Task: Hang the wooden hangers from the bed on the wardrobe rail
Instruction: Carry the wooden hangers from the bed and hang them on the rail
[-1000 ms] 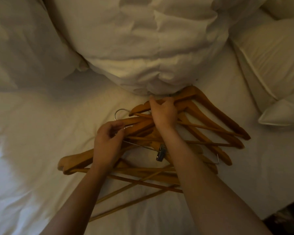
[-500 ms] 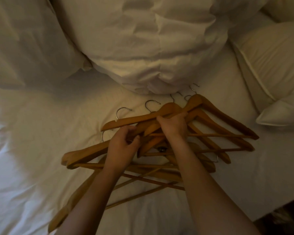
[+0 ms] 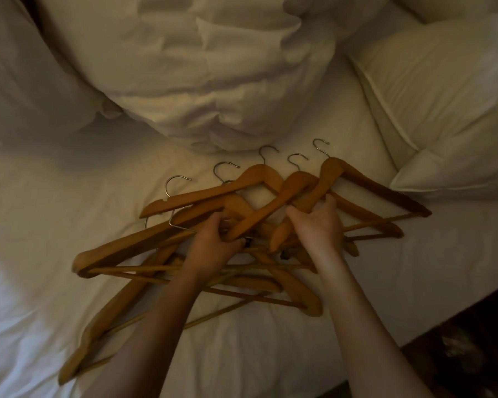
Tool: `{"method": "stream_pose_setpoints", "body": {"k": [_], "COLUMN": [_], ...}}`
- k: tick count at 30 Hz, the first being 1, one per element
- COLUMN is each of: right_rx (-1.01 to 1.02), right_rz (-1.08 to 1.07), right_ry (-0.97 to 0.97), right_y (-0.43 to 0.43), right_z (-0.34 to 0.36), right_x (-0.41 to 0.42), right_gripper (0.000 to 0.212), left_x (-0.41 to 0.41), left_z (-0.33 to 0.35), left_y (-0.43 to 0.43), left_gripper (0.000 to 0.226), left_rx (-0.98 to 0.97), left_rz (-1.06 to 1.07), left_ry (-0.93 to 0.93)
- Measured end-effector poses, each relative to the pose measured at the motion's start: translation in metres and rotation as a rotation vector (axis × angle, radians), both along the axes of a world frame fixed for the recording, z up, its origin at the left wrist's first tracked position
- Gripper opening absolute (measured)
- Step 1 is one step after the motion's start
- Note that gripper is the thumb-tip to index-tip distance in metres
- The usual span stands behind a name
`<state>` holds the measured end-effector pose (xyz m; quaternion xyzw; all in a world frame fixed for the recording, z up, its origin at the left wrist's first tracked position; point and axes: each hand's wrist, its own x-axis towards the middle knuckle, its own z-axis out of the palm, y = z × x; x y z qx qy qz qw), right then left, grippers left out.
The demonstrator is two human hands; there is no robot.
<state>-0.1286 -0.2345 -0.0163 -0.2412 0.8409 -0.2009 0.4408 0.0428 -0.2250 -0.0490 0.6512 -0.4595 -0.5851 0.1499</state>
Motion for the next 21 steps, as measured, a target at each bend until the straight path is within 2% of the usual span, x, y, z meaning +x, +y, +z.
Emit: {"method": "stream_pose_setpoints", "body": {"k": [2,5,7,9,11,12,17,21], "right_rx": [0.012,0.037,0.031,0.014,-0.001,-0.009,-0.049,-0.079], "right_rz": [0.045,0.082,0.101,0.110,0.093,0.081,0.110,0.151], "right_ry": [0.015,0.004,-0.010,-0.032,-0.083,-0.113,-0.239,-0.285], "right_y": [0.016,0.034,0.044,0.053,0.063,0.069,0.094,0.110], "right_z": [0.005,0.009,0.011,0.014,0.017,0.018,0.033,0.046], "right_x": [-0.016,-0.028,-0.033,-0.037,-0.040,-0.042,-0.056,-0.065], "right_gripper": [0.059,0.073,0.071,0.065,0.066,0.066,0.065,0.068], "left_x": [-0.005,-0.015,-0.024,-0.034,-0.046,-0.051,-0.073,-0.083], "left_z": [0.005,0.010,0.015,0.018,0.026,0.028,0.033,0.053], "left_y": [-0.001,-0.002,0.000,0.004,0.011,0.016,0.038,0.059], "left_gripper": [0.039,0.039,0.038,0.027,0.009,0.007,0.012,0.028], "left_rx": [0.032,0.039,0.075,0.186,0.320,0.355,0.433,0.429], "left_rz": [0.050,0.046,-0.011,-0.069,-0.057,-0.047,0.080,0.213], "left_ry": [0.036,0.000,-0.022,0.031,0.123,0.155,0.242,0.443]}}
